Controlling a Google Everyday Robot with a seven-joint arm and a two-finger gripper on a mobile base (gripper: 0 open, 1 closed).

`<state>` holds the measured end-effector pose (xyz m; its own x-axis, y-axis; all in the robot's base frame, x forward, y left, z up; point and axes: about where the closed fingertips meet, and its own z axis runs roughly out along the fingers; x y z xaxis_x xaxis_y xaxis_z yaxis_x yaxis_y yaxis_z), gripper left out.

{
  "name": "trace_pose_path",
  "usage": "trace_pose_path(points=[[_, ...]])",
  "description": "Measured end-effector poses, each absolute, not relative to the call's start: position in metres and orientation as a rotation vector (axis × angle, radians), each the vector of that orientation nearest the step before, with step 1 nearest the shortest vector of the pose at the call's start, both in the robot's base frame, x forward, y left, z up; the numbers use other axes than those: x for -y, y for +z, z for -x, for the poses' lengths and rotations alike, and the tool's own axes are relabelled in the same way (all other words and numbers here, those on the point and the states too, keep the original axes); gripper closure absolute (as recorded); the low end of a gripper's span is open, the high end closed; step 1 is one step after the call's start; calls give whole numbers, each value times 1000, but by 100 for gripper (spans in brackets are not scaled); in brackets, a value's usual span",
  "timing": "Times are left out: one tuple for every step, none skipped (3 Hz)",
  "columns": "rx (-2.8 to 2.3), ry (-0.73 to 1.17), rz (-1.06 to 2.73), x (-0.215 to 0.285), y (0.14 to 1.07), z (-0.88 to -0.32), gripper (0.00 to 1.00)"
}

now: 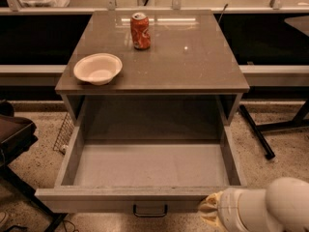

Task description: Close top drawer

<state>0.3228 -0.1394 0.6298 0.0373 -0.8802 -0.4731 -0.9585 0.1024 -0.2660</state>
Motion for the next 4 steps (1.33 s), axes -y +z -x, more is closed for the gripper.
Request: trace_pose_path(points=[[-1866,194,1801,131,623,-344,100],[-1874,206,1824,111,615,-378,100],[-1882,213,1850,90,611,-413,100],[-1879,216,1856,87,609,-418,100]])
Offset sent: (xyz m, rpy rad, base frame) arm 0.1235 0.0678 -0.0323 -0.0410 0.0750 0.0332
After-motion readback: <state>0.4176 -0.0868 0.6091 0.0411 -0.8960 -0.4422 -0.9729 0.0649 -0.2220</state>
